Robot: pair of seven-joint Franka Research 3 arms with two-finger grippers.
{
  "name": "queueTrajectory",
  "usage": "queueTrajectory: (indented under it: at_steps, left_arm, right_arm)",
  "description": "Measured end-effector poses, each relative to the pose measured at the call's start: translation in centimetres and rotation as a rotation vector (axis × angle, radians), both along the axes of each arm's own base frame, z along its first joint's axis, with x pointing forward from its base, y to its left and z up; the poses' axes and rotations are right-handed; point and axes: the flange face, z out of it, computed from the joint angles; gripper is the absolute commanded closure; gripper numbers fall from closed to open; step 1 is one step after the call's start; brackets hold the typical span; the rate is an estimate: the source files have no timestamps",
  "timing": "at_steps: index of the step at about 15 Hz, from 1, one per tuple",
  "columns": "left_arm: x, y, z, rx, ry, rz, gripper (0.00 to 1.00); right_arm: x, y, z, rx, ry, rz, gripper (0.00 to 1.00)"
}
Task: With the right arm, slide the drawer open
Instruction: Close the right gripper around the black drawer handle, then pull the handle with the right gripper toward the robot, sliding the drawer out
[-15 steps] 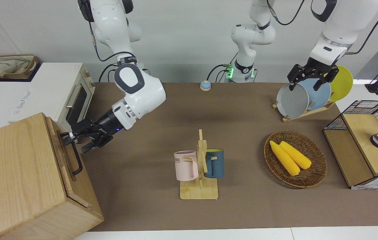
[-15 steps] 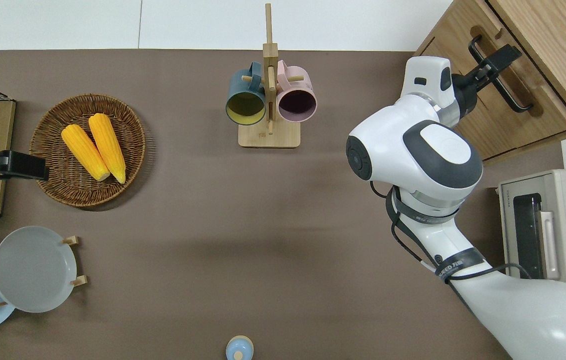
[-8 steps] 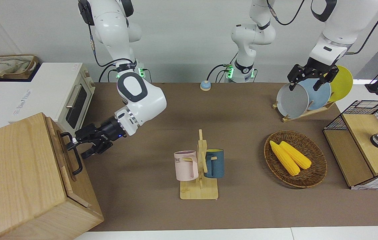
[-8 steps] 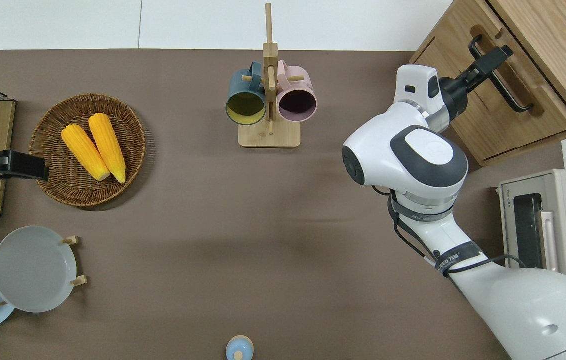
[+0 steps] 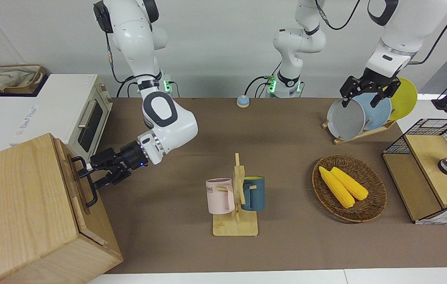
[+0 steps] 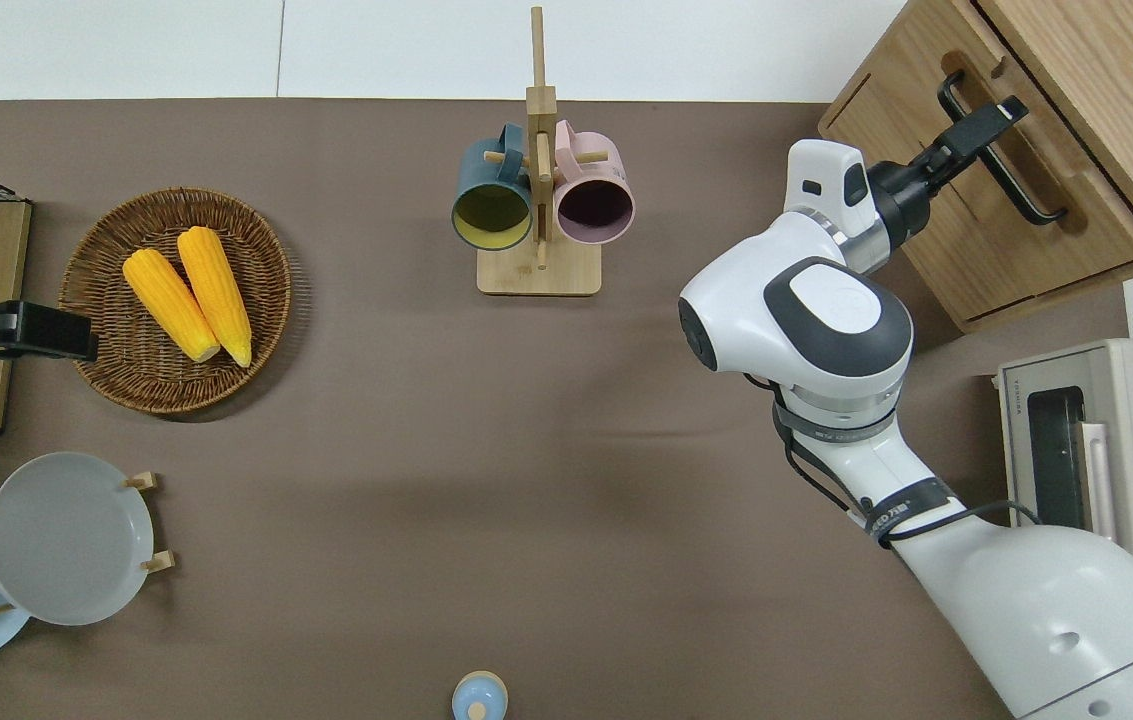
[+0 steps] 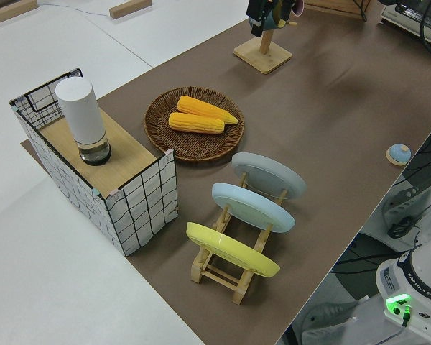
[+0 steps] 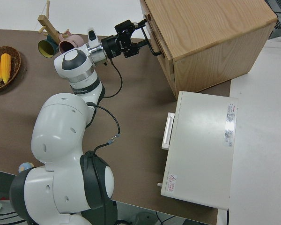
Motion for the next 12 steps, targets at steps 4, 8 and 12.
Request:
queueTrajectory:
  at_steps: [4, 8, 12]
  left_arm:
    - [0.0, 0.0, 0.0, 0.000, 0.000, 0.000, 0.00]
    - [0.0, 0.0, 0.0, 0.000, 0.000, 0.000, 0.00]
    - [0.0, 0.0, 0.0, 0.000, 0.000, 0.000, 0.00]
  right_arm:
    - [-0.2, 0.0, -1.0, -0.019, -0.004, -0.018, 0.727]
    - [-0.4, 0.2, -1.8, -0.039, -0.003, -0.021, 0.988]
    - [-0.5, 0.4, -1.8, -0.038, -0.031, -0.023, 0.996]
